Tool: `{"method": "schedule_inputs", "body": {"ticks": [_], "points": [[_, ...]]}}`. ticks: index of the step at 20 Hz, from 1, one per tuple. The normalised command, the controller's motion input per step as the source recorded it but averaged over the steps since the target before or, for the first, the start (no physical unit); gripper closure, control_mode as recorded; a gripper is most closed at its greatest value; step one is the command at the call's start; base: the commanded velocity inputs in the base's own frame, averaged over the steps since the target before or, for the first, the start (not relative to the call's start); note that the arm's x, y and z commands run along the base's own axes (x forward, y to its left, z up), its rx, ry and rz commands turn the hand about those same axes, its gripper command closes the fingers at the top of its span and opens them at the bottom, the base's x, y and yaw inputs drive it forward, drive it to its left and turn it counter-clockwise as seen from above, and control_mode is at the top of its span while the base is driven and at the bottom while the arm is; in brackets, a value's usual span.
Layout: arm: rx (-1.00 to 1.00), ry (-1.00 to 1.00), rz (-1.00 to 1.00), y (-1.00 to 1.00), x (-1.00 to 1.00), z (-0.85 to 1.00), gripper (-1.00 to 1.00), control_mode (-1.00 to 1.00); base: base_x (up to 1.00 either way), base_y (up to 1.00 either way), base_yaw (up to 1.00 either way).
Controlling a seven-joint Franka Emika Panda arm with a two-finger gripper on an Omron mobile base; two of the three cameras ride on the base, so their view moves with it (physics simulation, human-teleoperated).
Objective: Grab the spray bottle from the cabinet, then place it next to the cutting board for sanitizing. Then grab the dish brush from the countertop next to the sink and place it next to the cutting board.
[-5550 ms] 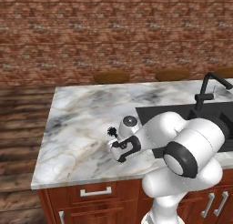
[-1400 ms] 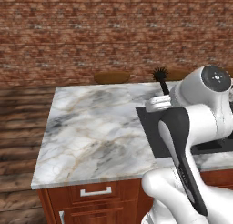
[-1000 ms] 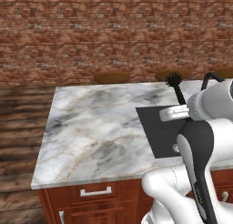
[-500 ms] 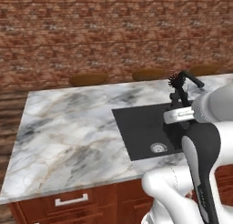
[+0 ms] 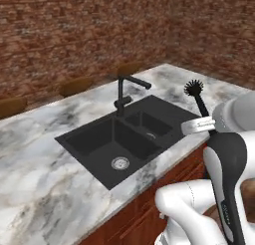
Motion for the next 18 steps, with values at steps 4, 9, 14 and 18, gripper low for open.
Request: {"method": "schedule_inputs", "body": {"ticks": [4, 9, 14, 18], "points": [[0.0, 0.0, 0.0, 0.0, 0.0, 0.0, 1.0, 1.0, 0.0, 0.0, -1.0], [0.0, 0.0, 0.0, 0.0, 0.0, 0.0, 1.0, 1.0, 0.0, 0.0, -1.0], [0.0, 0.0, 0.0, 0.0, 0.0, 0.0, 1.0, 1.0, 0.0, 0.0, -1.0], [0.0, 0.0, 0.0, 0.0, 0.0, 0.0, 1.0, 1.0, 0.0, 0.0, -1.0]]}}
